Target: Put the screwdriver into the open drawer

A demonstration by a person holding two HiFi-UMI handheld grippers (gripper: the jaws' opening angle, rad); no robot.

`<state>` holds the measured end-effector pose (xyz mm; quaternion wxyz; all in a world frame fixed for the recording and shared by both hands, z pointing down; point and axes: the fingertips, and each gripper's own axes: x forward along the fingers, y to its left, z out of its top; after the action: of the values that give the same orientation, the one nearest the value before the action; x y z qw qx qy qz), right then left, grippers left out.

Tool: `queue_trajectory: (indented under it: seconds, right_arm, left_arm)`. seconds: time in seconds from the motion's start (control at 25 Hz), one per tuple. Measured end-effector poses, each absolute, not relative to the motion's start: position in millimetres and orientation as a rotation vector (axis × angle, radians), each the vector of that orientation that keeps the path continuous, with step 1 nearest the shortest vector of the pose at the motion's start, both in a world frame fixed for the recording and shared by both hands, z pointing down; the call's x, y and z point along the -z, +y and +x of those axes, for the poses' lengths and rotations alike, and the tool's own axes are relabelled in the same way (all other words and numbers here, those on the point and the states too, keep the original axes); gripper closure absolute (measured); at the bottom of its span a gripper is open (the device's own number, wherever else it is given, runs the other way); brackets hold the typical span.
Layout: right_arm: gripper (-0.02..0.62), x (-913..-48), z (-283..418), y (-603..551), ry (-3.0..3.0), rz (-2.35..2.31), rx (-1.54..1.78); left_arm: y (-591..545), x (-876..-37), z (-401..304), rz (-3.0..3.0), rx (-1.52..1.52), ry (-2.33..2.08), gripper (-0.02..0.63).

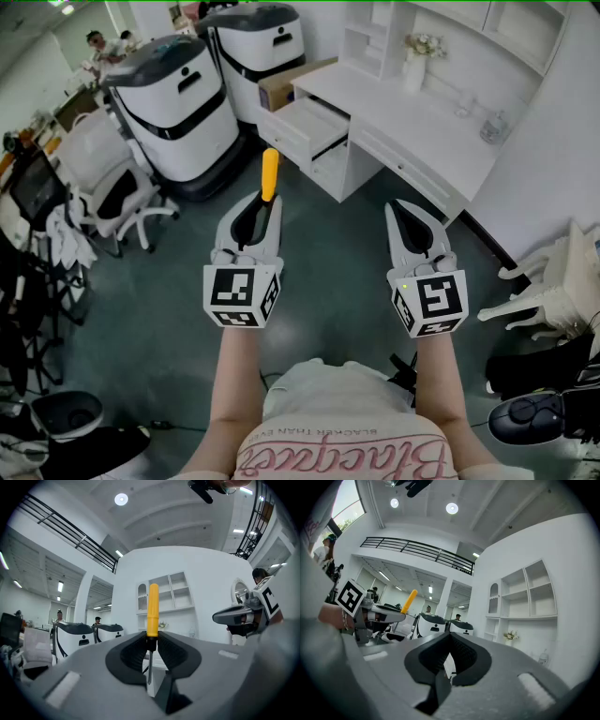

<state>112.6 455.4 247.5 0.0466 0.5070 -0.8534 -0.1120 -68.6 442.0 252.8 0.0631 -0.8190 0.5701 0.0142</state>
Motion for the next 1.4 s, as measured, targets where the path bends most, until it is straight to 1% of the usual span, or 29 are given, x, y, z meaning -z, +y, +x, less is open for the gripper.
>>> queue_trajectory:
  seconds: [0.36, 0.68, 0.92, 1.4]
  right_arm:
    - [0.595, -250.5, 102.7, 445.7, -2.581, 1.593, 0.332]
    - [0.594, -247.7, 99.0, 420.4, -2.612, 1.594, 0.354]
    - [0.595, -257.8, 94.9, 368.4, -2.65, 1.558, 0.304]
    - [0.594, -264.4, 102.7, 235.0, -2.676, 1.488, 0.278]
  left_arm:
    - [430.9, -251.0, -87.2, -2.469, -0.072, 1.713, 0.514]
    - [407.8, -258.1, -90.3, -2.473, -0.076, 1.737, 0.514]
    - [366.1, -262.6, -94.5, -2.455, -0.057, 1.775, 0.514]
    - [240.0, -267.8, -81.6, -2.462, -0.012, 1.815, 0.514]
